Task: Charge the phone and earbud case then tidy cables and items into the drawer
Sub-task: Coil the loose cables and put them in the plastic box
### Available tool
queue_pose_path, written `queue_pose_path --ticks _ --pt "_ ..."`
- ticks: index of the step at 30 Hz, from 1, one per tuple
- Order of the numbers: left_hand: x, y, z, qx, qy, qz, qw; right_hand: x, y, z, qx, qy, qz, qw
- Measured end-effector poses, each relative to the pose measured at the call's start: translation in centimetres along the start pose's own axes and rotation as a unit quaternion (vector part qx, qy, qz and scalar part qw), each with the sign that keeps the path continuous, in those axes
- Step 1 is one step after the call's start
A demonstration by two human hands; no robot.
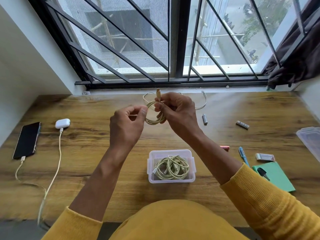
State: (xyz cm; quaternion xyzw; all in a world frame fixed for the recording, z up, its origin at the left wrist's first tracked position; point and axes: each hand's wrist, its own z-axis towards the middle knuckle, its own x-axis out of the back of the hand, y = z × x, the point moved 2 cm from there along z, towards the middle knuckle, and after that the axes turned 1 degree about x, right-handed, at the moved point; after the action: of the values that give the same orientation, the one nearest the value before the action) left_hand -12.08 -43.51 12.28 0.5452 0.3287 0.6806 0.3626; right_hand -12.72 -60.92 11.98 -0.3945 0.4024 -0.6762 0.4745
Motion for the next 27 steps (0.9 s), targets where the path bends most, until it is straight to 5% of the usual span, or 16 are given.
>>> queue_pose_path --ticks 7,11,18,27 --pt "-0.4 -0.8 0.3 0.063 -0.069 -0.122 0.988 0.0 0.5 -0.1 0.011 -0.013 -0.001 1.0" --pt "-0.1 -0.5 0.4 0.135 -0.089 -0.299 0.941 -0.1 1.0 -0.1 -0.027 0.007 0.004 1.0" --pt "0.3 -0.2 0.2 0.169 -0.13 -0.403 0.89 -0.3 1.2 0.4 -0.098 -0.024 0.09 0.991" --pt "-0.3 -0.4 0.1 0.237 -0.169 -0.572 0.767 -0.2 0.4 0.7 -0.144 -0.051 0.099 0.983"
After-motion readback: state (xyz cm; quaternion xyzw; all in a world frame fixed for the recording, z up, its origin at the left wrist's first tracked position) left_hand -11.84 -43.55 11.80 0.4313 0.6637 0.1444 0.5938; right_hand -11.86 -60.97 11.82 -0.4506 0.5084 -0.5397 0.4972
